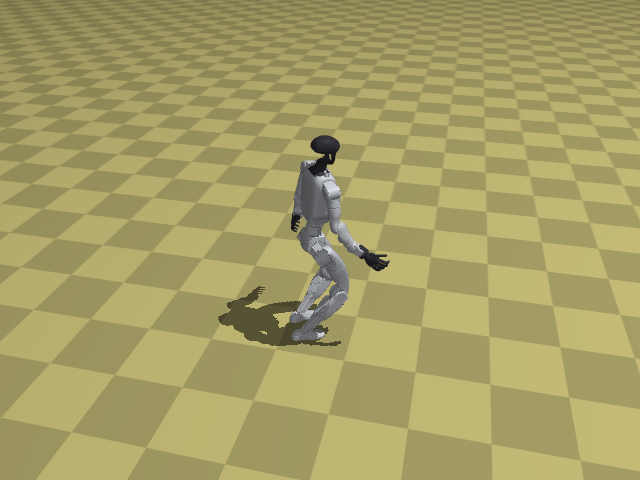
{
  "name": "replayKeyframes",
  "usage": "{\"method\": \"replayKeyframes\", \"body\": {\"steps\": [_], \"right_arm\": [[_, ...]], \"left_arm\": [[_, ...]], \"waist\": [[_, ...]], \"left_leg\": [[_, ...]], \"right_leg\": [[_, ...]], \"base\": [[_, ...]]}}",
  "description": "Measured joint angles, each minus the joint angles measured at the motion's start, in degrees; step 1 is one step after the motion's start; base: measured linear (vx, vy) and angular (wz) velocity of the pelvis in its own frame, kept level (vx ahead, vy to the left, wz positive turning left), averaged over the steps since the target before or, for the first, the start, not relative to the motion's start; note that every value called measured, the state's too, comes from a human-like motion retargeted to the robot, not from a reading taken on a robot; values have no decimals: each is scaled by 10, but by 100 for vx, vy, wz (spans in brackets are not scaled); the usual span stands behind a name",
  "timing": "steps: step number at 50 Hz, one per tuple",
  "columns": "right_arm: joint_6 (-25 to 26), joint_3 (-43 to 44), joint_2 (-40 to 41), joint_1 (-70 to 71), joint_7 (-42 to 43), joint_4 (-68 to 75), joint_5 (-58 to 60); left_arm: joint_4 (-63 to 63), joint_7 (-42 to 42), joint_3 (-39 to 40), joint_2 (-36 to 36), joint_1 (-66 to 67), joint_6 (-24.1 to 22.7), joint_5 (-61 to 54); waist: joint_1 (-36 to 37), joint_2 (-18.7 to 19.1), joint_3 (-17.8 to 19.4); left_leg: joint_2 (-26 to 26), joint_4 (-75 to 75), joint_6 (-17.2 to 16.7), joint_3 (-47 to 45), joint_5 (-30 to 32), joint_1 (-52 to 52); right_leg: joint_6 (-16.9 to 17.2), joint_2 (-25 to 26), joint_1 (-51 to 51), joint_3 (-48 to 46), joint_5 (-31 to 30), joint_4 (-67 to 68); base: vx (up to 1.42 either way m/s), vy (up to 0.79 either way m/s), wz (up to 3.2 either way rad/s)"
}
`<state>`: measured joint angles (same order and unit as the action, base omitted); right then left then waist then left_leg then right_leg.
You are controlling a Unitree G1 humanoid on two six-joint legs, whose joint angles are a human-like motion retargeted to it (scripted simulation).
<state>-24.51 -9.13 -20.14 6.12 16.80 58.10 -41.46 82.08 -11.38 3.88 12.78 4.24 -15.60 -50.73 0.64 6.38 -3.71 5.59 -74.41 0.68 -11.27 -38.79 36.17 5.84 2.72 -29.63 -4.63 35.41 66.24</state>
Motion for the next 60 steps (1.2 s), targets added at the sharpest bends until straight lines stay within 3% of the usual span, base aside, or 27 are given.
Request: {"method": "replayKeyframes", "body": {"steps": [5, 9, 13, 18, 20, 27, 33, 37, 41, 48, 53, 60], "right_arm": [[-4, -5, 33, 22, -3, 23, -3], [8, -11, 39, 54, -25, 72, -1], [17, -22, 37, 96, -31, 117, 16], [24, -38, 25, 174, -3, 167, 81], [24, -45, 20, 210, 19, 178, 114], [7, -77, -3, 284, 89, 150, 183], [5, -100, -24, 335, 134, 134, 216], [8, -110, -31, 357, 159, 132, 234], [16, -109, -38, 364, 178, 133, 259], [16, -110, -56, 349, 200, 130, 306], [18, -122, -78, 342, 209, 140, 333], [55, -151, -166, 388, 198, 196, 378]], "left_arm": [[27, -3, 2, -23, 4, -14, -2], [45, 22, -57, -43, 16, -10, 59], [46, 42, -138, -52, 36, -12, 142], [19, 38, -229, -52, 41, -23, 256], [2, 26, -252, -54, 32, -26, 292], [-61, -4, -303, -59, -4, -47, 344], [-91, -18, -343, -56, -26, -54, 379], [-102, -22, -370, -49, -33, -55, 413], [-113, -18, -396, -39, -43, -54, 453], [-166, 4, -429, -35, -14, -64, 488], [-218, 21, -438, -12, 13, -66, 483], [-285, 57, -439, 42, 43, -57, 433]], "waist": [[-2, 7, 1], [-6, 5, 11], [-13, -2, 26], [-17, -5, 51], [-21, -5, 61], [-2, 39, 91], [12, 54, 104], [16, 46, 108], [19, 29, 112], [44, 34, 117], [78, 67, 131], [126, 136, 161]], "left_leg": [[8, 14, 5, -37, 31, -31], [-28, 53, 7, -49, 35, -31], [-66, 65, 17, -47, 15, -21], [-90, 11, 71, -43, -82, 3], [-90, -13, 82, -46, -96, 22], [-7, -106, 56, -46, -44, 86], [39, -148, 59, -42, -34, 146], [41, -143, 63, -40, -48, 161], [23, -136, 64, -34, -48, 170], [0, -140, 27, -13, 24, 225], [-19, -207, -20, 17, 63, 313], [-21, -383, -17, 21, -34, 454]], "right_leg": [[37, -18, 15, 13, -70, 8], [67, -45, -10, 23, -92, 37], [72, -65, -41, 35, -25, 79], [50, -77, -68, 41, 105, 144], [42, -80, -82, 41, 126, 159], [11, -34, -105, 9, 110, 140], [4, -11, -131, -18, 87, 133], [19, -14, -153, -30, 64, 167], [59, -27, -191, -33, -12, 238], [80, -76, -262, -55, -84, 315], [65, -112, -323, -61, -48, 331], [23, -170, -453, -47, 78, 493]], "base": [[23, 5, 12], [18, 4, 4], [12, 2, -7], [4, 1, -1], [0, 0, 13], [0, -4, -17], [-1, -2, -3], [-1, -3, 21], [-3, -7, 59], [-6, -11, 71], [-8, -11, 57], [-7, -4, 61]]}}
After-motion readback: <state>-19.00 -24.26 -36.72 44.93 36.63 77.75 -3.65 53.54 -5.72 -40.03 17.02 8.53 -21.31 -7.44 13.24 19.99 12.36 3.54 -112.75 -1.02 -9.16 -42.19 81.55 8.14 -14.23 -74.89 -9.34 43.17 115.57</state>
